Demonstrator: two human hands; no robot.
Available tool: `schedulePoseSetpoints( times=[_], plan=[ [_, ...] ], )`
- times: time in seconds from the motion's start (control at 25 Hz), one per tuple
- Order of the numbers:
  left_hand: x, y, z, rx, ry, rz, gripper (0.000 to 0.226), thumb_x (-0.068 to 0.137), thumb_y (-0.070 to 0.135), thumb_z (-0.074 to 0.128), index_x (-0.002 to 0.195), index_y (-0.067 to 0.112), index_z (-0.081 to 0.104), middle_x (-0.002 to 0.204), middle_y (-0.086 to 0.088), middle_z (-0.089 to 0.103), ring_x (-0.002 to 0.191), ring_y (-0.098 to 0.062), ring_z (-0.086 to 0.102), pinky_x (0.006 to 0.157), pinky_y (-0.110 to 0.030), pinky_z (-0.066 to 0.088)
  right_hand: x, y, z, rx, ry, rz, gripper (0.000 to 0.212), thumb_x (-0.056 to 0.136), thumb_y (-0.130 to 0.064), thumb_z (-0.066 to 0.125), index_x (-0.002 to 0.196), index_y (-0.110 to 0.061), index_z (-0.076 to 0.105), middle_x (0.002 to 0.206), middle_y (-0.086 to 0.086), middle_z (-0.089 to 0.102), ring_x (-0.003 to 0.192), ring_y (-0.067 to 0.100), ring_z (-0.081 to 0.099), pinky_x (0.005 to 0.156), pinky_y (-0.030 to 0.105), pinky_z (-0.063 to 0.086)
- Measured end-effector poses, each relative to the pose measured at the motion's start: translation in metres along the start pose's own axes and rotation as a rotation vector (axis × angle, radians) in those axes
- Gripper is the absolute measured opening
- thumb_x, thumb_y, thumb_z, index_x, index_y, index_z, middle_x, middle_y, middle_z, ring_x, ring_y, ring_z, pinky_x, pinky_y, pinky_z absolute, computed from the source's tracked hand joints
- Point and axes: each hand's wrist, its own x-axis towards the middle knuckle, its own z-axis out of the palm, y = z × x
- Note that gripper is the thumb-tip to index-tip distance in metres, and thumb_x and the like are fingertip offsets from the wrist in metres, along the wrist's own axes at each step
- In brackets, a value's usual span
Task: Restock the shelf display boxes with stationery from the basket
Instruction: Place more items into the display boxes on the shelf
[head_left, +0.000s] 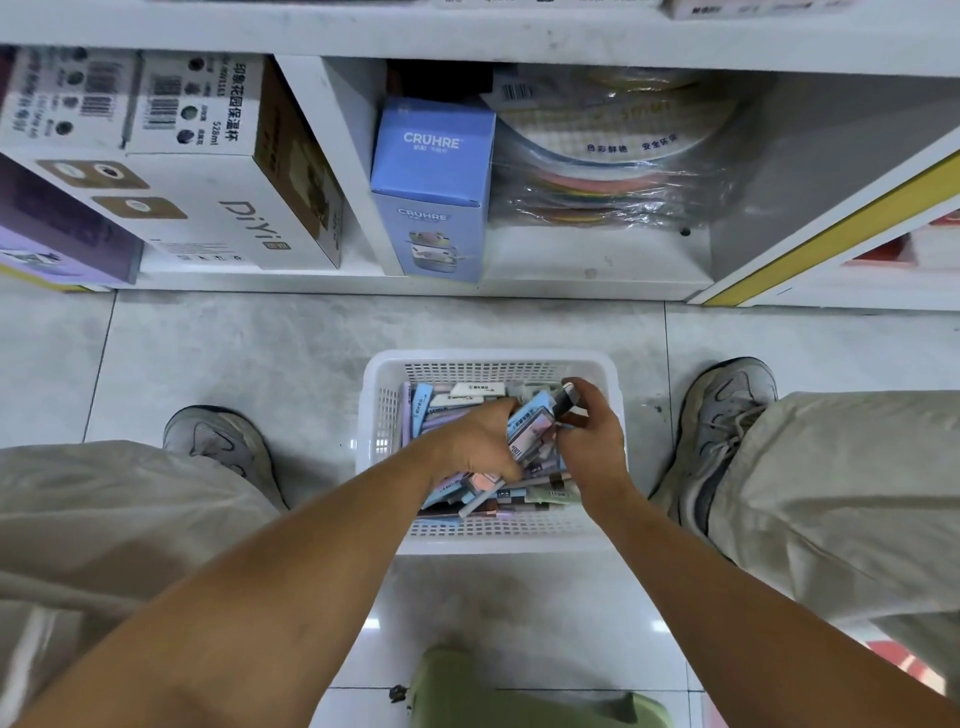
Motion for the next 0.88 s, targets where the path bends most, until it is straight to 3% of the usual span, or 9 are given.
schedulePoseSetpoints(
  times=[0.12, 0.24, 0.4, 0.56, 0.68, 0.88],
  plan=[
    [0.003, -0.003, 0.001, -0.038, -0.002, -0.019, 0.080, 0.065, -0.002, 0.079, 0.135, 0.018, 0.046, 0.110, -0.003, 0.066, 0.093, -0.017, 0.068, 0.079, -0.036, 0.060, 0.004, 0.000, -0.005, -0.016, -0.033, -0.014, 0.061, 0.077, 0.018, 0.044, 0.114, -0.025, 0.067, 0.096, -0.004, 0.072, 0.095, 0.029, 0.072, 0.079, 0.052, 0.061],
    [0.006, -0.005, 0.000, -0.046, -0.013, -0.010, 0.099, 0.065, 0.000, 0.079, 0.149, 0.024, 0.032, 0.126, 0.000, 0.058, 0.102, -0.016, 0.063, 0.079, -0.031, 0.059, 0.006, -0.006, -0.006, -0.020, -0.085, -0.029, 0.049, 0.076, 0.013, 0.052, 0.097, -0.027, 0.070, 0.088, -0.001, 0.076, 0.087, 0.023, 0.074, 0.069, 0.040, 0.062],
    [0.005, -0.008, 0.000, -0.124, 0.007, 0.027, 0.077, 0.064, -0.002, 0.078, 0.131, 0.026, 0.052, 0.108, 0.000, 0.067, 0.094, -0.017, 0.068, 0.074, -0.030, 0.058, 0.006, -0.015, 0.003, -0.043, -0.155, -0.046, 0.048, 0.079, 0.013, 0.056, 0.104, -0.025, 0.071, 0.097, 0.003, 0.075, 0.088, 0.015, 0.071, 0.072, 0.024, 0.054],
    [0.008, -0.003, -0.001, -0.134, -0.018, -0.015, 0.056, 0.061, -0.004, 0.077, 0.110, 0.022, 0.064, 0.091, -0.005, 0.068, 0.079, -0.017, 0.069, 0.068, -0.031, 0.057, 0.008, -0.024, 0.003, -0.039, -0.111, -0.061, 0.054, 0.073, 0.019, 0.047, 0.090, -0.026, 0.072, 0.080, -0.002, 0.073, 0.069, 0.006, 0.069, 0.057, 0.017, 0.051],
    [0.009, 0.001, -0.006, -0.121, -0.015, -0.030, 0.048, 0.061, -0.002, 0.078, 0.104, 0.016, 0.066, 0.088, -0.011, 0.068, 0.075, -0.019, 0.067, 0.065, -0.031, 0.056, 0.009, -0.029, -0.004, 0.021, -0.140, -0.044, 0.054, 0.076, 0.019, 0.043, 0.087, -0.024, 0.074, 0.081, -0.003, 0.076, 0.072, 0.006, 0.072, 0.060, 0.018, 0.053],
    [0.008, 0.008, -0.016, -0.161, 0.069, -0.004, 0.069, 0.061, -0.001, 0.079, 0.121, 0.027, 0.058, 0.092, 0.005, 0.069, 0.076, -0.008, 0.068, 0.054, -0.019, 0.051, 0.005, -0.037, -0.010, -0.020, -0.264, -0.110, 0.049, 0.083, 0.014, 0.051, 0.106, -0.020, 0.076, 0.100, 0.000, 0.078, 0.094, 0.016, 0.073, 0.081, 0.029, 0.059]
  ],
)
